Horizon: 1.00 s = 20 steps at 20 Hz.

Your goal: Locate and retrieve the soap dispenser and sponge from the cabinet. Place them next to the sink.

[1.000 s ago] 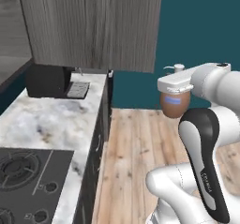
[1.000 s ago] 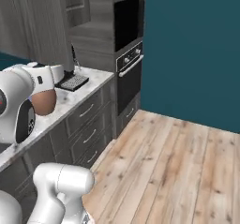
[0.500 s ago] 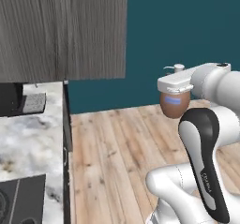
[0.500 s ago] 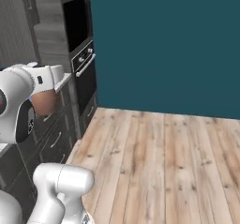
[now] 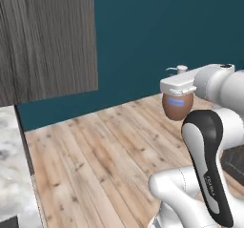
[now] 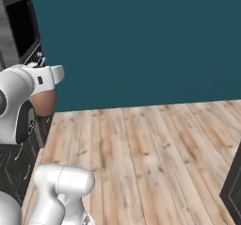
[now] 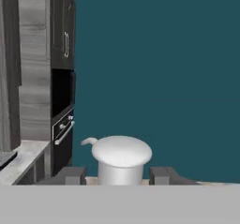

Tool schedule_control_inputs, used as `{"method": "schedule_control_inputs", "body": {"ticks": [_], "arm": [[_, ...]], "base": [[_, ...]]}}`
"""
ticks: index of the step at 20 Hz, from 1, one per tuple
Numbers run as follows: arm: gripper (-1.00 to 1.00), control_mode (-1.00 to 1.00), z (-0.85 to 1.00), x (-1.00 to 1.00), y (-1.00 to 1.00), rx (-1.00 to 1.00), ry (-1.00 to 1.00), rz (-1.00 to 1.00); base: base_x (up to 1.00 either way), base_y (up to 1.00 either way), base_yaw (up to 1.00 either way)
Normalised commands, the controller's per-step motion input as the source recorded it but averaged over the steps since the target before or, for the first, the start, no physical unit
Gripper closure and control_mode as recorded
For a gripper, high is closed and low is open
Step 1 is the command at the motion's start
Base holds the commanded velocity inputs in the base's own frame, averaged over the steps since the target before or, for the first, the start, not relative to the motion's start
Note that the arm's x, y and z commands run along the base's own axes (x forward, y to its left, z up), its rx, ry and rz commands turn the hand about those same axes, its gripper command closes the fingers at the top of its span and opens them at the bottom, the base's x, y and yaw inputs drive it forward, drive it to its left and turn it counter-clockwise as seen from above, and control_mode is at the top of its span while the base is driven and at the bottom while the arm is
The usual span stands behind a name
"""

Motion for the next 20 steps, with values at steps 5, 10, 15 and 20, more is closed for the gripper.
{"method": "schedule_control_inputs", "body": {"ticks": [5, 10, 15, 20], "arm": [[1.00, 1.00, 0.00, 0.00, 0.00, 0.00, 0.00, 0.00], [1.00, 1.00, 0.00, 0.00, 0.00, 0.00, 0.00, 0.00], [1.00, 1.00, 0.00, 0.00, 0.00, 0.00, 0.00, 0.00], [1.00, 1.00, 0.00, 0.00, 0.00, 0.00, 0.00, 0.00]], "base": [[0.00, -0.06, -0.48], [0.00, -0.05, -0.49], [0.00, -0.05, -0.49], [0.00, -0.01, -0.49]]}}
